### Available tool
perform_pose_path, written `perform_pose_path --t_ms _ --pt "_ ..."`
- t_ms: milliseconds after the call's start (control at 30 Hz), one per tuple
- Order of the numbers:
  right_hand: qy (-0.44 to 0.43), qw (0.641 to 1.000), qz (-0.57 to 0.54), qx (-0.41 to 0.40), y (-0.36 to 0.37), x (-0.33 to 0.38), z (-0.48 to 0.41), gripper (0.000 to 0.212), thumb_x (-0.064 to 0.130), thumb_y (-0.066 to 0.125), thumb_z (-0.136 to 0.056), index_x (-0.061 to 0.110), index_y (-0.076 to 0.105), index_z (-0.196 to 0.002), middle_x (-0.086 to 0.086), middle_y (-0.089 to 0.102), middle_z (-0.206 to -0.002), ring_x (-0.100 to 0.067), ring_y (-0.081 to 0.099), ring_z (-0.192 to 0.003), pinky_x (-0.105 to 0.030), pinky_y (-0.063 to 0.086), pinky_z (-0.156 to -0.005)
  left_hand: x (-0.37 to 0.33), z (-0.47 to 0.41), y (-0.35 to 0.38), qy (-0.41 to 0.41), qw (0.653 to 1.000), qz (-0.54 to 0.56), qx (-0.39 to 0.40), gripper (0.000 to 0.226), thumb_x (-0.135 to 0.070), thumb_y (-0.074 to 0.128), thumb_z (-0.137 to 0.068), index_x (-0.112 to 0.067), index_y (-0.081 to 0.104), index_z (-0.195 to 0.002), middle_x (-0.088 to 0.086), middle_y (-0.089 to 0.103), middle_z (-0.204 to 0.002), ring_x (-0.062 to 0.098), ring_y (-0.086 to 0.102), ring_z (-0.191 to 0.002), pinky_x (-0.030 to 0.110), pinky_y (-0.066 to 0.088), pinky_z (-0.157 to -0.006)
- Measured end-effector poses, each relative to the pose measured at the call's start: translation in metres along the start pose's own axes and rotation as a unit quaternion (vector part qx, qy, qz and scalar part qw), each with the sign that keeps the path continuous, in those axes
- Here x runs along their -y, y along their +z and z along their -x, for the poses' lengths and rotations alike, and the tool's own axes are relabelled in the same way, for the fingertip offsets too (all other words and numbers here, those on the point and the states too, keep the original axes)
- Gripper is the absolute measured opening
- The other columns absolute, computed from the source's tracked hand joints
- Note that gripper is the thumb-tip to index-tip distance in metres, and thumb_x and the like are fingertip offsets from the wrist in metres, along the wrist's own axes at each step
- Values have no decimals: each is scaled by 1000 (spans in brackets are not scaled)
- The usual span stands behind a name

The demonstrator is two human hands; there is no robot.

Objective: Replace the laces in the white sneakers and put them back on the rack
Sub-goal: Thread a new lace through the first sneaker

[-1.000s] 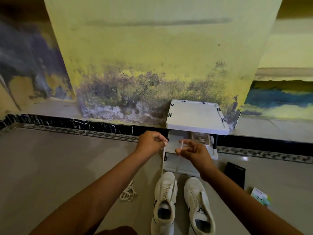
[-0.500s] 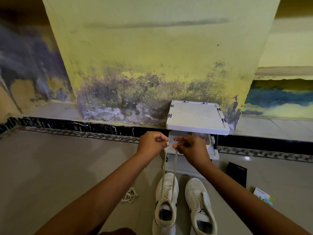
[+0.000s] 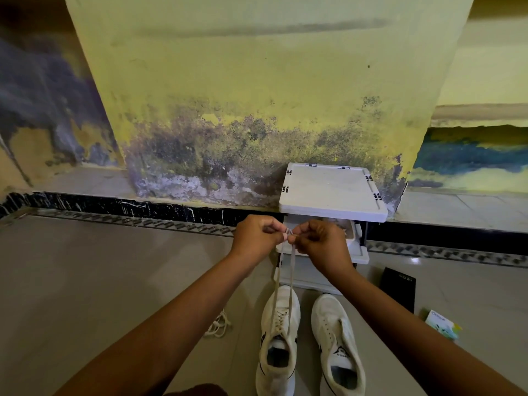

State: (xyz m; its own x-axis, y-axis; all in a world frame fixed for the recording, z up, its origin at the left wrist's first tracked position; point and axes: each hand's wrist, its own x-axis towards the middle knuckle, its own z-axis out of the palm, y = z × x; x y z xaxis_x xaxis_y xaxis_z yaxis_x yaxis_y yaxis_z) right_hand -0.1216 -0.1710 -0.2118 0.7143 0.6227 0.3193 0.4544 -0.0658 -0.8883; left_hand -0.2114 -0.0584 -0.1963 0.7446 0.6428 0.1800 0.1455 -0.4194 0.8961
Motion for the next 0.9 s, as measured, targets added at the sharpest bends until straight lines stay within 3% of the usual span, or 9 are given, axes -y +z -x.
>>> perform_pose_path --t_ms 200,300,433,633,700,800,900 --pt "10 1000 -21 16 2 -3 -2 16 5 73 -78 18 64 -73 -11 69 -73 -19 64 -66 -31 55 -69 3 -2 -1 -6 1000 16 19 7 -5 68 -82 -13 69 -83 5 68 -82 16 63 -81 32 52 -79" --pt "49 993 -106 25 7 -10 1 12 2 66 -83 13 63 -78 -21 67 -79 -20 62 -71 -30 52 -69 10 -2 -1 -19 998 37 39 13 -5 58 -89 -15 60 -82 5 67 -87 17 65 -86 35 53 -84" --pt "125 967 -221 37 16 -28 22 12 3 55 -91 10 62 -84 -9 59 -74 -13 52 -67 -20 45 -62 28 6 3 -46 992 92 68 11 -2 46 -96 -6 56 -94 5 61 -80 -2 61 -60 15 51 -58" --pt "236 939 -237 79 33 -51 46 19 -2 50 -92 7 67 -94 -7 61 -76 -13 53 -68 -17 49 -62 67 19 20 -177 970 151 69 18 2 42 -97 -8 57 -103 4 61 -85 13 58 -70 20 53 -67" --pt "253 934 -237 89 37 -53 48 19 -6 49 -91 1 64 -101 -7 63 -78 -13 57 -69 -15 51 -61 77 23 26 -203 963 164 71 18 5 42 -96 -7 56 -94 6 62 -83 14 60 -71 20 53 -65" --pt "272 926 -247 88 39 -55 47 13 -7 50 -90 1 61 -91 -10 61 -74 -13 57 -65 -14 51 -58 89 25 33 -220 960 157 74 24 6 46 -93 -11 58 -81 7 63 -77 16 60 -71 25 52 -69" --pt "283 921 -250 97 41 -58 50 15 -5 51 -90 3 62 -83 -10 58 -72 -13 54 -63 -13 49 -56 93 27 35 -236 957 155 63 21 3 52 -91 -12 62 -81 5 59 -68 13 52 -59 19 47 -52"
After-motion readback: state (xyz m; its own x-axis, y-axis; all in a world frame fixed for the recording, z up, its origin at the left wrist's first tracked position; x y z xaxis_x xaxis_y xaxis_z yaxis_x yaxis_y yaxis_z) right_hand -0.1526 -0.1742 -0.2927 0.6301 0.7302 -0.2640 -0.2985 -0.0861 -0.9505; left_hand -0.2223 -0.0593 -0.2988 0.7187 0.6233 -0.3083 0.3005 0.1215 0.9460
